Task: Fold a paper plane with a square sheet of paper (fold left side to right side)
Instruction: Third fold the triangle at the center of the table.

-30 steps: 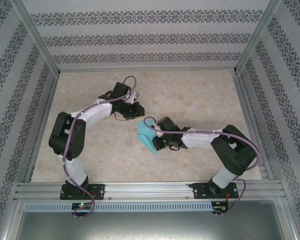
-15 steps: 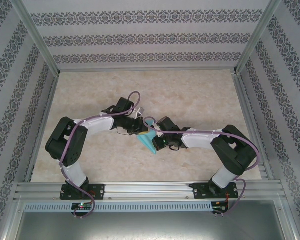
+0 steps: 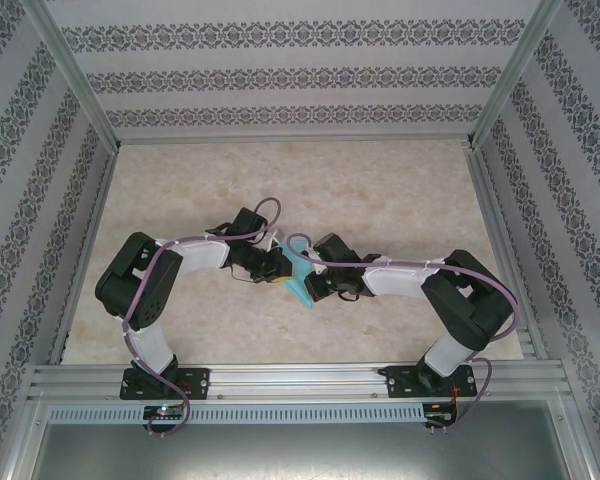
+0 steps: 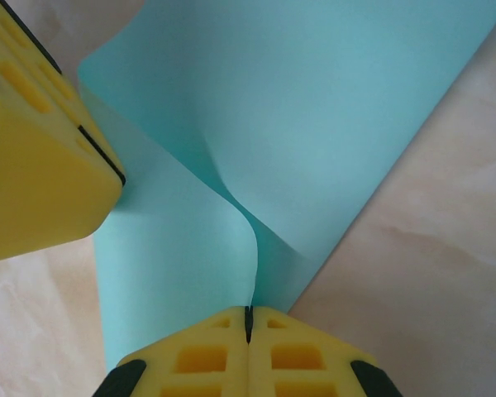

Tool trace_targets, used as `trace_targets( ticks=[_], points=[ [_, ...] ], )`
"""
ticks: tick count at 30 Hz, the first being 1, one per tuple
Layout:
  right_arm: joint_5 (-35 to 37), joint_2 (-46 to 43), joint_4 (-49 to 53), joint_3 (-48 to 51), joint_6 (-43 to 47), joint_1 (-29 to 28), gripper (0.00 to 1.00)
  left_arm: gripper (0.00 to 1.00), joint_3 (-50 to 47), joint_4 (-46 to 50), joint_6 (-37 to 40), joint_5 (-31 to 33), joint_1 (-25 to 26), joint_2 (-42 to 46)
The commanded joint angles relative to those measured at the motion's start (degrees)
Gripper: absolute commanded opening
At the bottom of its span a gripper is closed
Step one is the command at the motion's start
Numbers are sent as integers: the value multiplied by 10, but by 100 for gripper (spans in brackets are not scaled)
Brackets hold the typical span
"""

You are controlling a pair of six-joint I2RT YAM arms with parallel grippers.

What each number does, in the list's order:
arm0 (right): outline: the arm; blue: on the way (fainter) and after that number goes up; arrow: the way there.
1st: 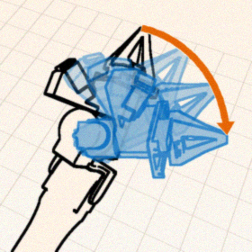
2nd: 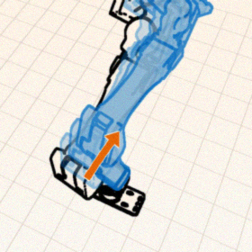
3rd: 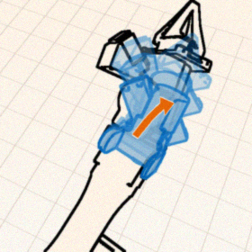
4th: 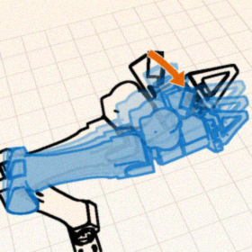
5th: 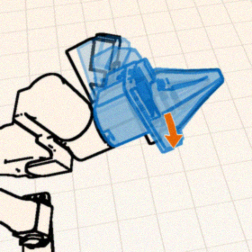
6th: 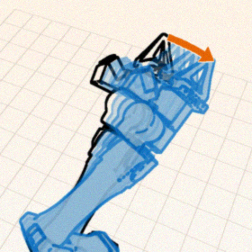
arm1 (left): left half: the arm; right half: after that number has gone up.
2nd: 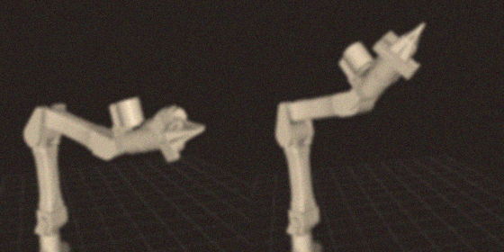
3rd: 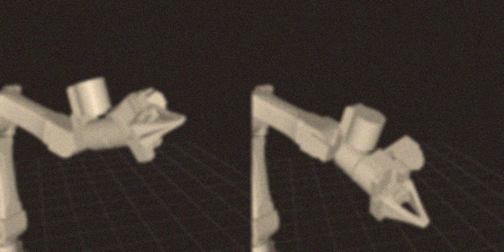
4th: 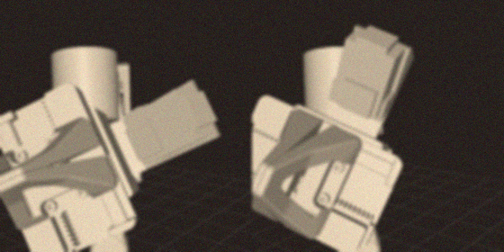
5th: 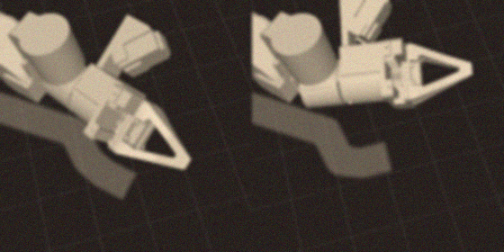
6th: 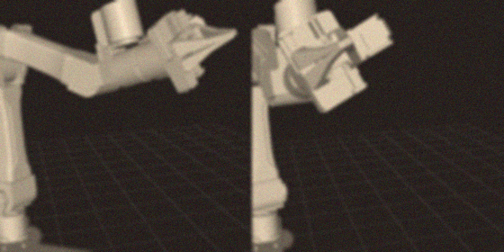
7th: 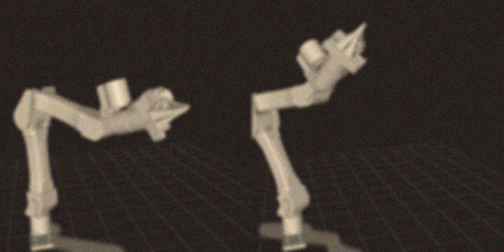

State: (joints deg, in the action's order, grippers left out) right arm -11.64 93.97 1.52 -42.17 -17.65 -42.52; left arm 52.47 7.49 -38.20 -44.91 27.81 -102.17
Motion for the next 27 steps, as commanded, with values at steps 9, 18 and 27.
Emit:
trace_targets(
  ticks=[9,18,27],
  points=[
    [0,29,48,1,15,-9,0,14,-14,16,19,31,7,-10],
    [-2,31,49,-2,16,-9,0,14,-22,15,22,40,8,-18],
    [-4,29,44,-1,12,-7,0,13,-27,25,28,59,8,-31]
  ],
)
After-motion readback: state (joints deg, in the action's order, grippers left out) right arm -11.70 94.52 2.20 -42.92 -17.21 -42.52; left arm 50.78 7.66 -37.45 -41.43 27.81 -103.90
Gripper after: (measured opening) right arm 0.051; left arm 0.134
